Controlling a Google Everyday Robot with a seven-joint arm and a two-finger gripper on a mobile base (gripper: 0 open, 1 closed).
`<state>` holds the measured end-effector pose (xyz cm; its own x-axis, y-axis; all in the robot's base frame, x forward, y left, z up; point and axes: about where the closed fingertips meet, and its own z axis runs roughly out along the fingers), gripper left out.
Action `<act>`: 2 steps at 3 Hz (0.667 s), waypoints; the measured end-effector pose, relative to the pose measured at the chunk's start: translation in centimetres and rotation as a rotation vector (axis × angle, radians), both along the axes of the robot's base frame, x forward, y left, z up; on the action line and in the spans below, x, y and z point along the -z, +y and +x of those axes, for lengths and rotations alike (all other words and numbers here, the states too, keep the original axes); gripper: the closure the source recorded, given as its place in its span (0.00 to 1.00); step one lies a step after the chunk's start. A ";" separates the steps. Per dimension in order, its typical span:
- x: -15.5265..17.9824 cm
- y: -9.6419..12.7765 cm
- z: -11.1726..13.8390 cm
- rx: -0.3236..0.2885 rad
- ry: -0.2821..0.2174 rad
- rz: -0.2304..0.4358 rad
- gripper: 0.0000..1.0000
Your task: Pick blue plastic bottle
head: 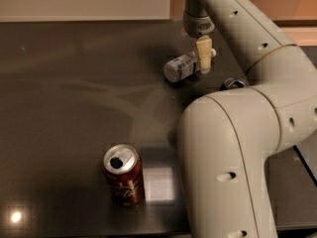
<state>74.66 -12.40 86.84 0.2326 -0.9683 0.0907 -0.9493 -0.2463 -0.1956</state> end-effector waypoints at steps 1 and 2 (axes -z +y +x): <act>0.9 -1.4 0.3 0.019 0.016 -0.029 0.00; 1.7 -2.7 -0.1 0.034 0.036 -0.043 0.00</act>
Offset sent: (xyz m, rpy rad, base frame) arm -0.0387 -0.0563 -0.0190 -0.0975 0.1854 -0.0727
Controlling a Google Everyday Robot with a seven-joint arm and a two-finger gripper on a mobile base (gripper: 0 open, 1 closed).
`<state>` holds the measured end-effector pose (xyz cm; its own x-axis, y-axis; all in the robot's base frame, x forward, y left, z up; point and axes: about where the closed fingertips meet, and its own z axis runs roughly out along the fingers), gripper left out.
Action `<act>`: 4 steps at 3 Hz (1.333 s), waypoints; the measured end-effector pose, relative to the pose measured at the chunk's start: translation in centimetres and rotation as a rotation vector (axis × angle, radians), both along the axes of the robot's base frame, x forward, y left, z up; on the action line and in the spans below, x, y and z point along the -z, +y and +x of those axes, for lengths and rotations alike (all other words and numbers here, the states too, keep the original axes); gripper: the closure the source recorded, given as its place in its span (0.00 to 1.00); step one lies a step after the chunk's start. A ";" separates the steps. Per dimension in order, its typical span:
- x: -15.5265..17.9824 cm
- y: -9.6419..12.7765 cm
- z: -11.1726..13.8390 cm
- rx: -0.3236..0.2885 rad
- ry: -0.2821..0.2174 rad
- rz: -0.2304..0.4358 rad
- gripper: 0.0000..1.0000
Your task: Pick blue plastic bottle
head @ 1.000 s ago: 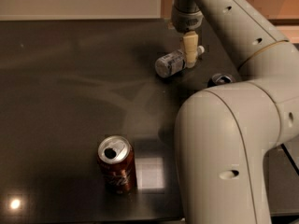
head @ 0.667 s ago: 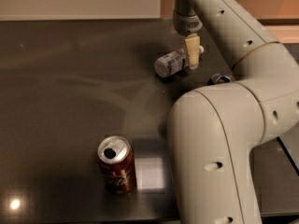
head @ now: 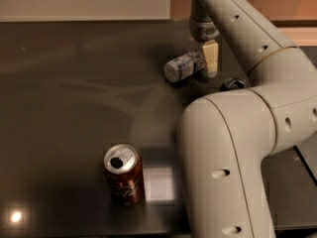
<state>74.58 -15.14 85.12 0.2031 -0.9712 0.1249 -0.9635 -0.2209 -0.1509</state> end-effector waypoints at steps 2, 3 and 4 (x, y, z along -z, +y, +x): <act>1.7 -0.6 -1.7 -0.022 0.059 0.004 0.41; 1.9 -0.4 -2.4 -0.037 0.077 0.015 0.64; 1.3 0.1 -3.1 -0.054 0.082 0.035 0.88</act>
Offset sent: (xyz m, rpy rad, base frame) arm -0.0639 -0.0137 -0.0187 -0.0140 0.2017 0.0266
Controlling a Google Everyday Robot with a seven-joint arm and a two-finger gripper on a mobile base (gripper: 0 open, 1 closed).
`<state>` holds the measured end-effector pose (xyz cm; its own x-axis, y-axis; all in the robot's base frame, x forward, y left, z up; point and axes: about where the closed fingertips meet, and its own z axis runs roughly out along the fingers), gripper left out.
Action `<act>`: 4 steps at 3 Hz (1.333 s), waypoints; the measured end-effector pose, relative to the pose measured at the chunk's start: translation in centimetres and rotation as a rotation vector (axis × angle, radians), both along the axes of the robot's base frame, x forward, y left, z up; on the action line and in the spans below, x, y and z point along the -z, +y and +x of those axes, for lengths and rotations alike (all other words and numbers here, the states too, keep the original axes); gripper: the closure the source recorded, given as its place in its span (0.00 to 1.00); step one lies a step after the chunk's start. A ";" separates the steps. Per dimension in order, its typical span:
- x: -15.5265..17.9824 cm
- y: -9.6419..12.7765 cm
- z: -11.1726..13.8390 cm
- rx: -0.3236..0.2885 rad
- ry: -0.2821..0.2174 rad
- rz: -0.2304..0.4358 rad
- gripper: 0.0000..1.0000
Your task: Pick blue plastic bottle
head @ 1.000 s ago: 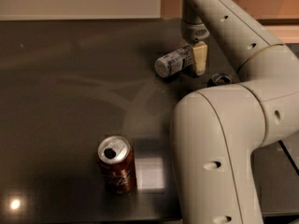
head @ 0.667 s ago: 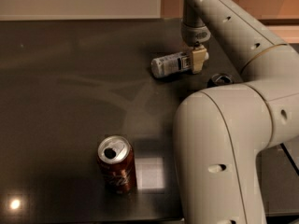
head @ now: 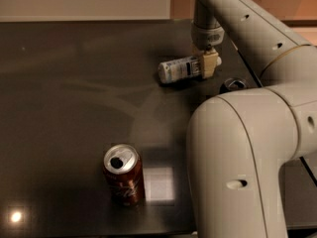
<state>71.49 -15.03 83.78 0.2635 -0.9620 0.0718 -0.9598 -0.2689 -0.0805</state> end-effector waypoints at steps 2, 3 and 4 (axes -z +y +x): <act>-5.4 2.1 -2.5 -0.040 -0.046 0.078 1.00; -8.0 3.2 -3.6 -0.053 -0.068 0.109 1.00; -11.8 5.4 -5.1 -0.097 -0.109 0.150 1.00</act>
Offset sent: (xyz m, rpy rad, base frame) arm -0.0773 0.0243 0.0994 0.0970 0.0239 0.0566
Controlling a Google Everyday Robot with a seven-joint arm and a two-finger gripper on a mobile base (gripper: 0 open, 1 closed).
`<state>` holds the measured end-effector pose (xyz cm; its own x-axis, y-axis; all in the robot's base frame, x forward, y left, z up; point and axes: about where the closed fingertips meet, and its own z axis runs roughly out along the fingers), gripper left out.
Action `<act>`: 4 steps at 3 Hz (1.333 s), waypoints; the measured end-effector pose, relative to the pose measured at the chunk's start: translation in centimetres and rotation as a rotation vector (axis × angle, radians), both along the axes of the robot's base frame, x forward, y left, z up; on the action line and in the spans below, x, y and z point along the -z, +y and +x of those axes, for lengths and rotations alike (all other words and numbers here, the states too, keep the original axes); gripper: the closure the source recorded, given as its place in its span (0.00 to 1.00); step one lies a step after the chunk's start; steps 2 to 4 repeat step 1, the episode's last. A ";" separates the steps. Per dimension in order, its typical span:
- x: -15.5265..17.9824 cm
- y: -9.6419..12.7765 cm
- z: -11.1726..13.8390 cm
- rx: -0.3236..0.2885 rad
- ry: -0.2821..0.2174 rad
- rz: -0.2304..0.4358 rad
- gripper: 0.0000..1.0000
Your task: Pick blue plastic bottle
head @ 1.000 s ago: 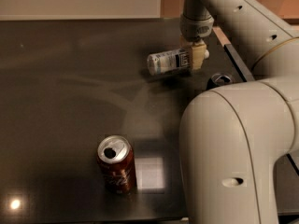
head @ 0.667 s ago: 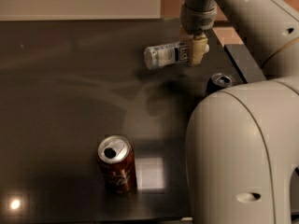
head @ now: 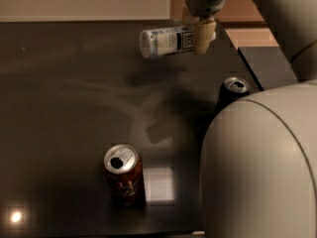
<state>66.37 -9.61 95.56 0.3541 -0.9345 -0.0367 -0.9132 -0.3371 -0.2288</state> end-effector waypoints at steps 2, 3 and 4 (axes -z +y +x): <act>0.0 0.5 1.0 0.000 -0.034 0.014 1.00; 0.0 0.5 1.0 0.000 -0.034 0.014 1.00; 0.0 0.5 1.0 0.000 -0.034 0.014 1.00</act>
Offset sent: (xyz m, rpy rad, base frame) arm 0.0000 0.0000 0.0000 0.0000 0.0000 0.0000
